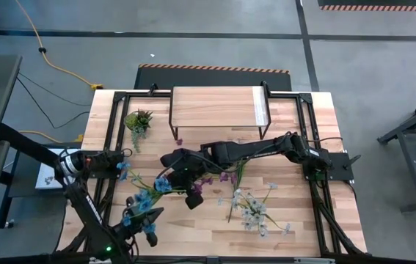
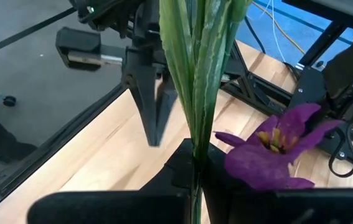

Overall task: Pick and place flowers into a vace then onto a shelf
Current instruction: Put the blue flowers into the left transparent vase

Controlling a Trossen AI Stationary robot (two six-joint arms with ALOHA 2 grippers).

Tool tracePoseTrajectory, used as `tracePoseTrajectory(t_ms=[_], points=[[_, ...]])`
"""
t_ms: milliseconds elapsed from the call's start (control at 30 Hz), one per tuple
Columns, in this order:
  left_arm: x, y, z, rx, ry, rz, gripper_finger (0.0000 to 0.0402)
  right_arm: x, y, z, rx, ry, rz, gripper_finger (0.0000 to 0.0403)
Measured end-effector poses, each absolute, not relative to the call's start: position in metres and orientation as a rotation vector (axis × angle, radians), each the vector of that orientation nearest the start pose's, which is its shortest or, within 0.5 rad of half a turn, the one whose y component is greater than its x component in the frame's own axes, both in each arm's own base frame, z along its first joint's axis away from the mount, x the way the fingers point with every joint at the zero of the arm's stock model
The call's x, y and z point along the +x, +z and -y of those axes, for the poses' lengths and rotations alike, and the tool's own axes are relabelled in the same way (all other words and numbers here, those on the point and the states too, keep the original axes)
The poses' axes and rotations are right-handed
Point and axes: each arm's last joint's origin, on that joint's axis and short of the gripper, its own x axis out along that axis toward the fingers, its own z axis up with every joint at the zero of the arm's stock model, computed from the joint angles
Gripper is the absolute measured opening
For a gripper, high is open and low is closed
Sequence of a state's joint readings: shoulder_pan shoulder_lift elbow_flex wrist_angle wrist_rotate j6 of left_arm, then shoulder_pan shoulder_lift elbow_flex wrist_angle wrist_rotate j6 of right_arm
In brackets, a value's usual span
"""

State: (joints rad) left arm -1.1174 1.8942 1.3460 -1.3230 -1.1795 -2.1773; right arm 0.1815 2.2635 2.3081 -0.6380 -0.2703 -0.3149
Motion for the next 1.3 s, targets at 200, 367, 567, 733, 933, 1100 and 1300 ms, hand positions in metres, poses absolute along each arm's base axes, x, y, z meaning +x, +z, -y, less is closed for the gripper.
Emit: tracePoseTrajectory(t_ms=[200,367,567,733,933,1100,1300], points=[[0.173,0.206,0.268,-0.327,0.630,-0.228,0.0037,0.500,0.324,-0.100,-0.272,0.535,-0.522,0.0009],[0.184,0.208,0.263,-0.335,0.630,-0.155,0.0037,0.500,0.324,-0.101,-0.270,0.540,-0.522,0.0013],[0.192,0.210,0.259,-0.340,0.641,-0.123,0.0037,0.499,0.324,-0.103,-0.266,0.557,-0.519,0.0009],[0.197,0.210,0.257,-0.359,0.653,-0.112,0.0037,0.499,0.324,-0.104,-0.266,0.561,-0.519,0.0011],[0.203,0.210,0.255,-0.370,0.664,-0.106,0.0054,0.499,0.324,-0.104,-0.266,0.561,-0.519,0.0015],[0.207,0.210,0.252,-0.363,0.681,-0.107,0.0100,0.499,0.324,-0.104,-0.269,0.562,-0.518,0.0012],[0.219,0.209,0.241,-0.333,0.731,-0.119,0.0157,0.499,0.324,-0.105,-0.268,0.569,-0.517,0.0015]])
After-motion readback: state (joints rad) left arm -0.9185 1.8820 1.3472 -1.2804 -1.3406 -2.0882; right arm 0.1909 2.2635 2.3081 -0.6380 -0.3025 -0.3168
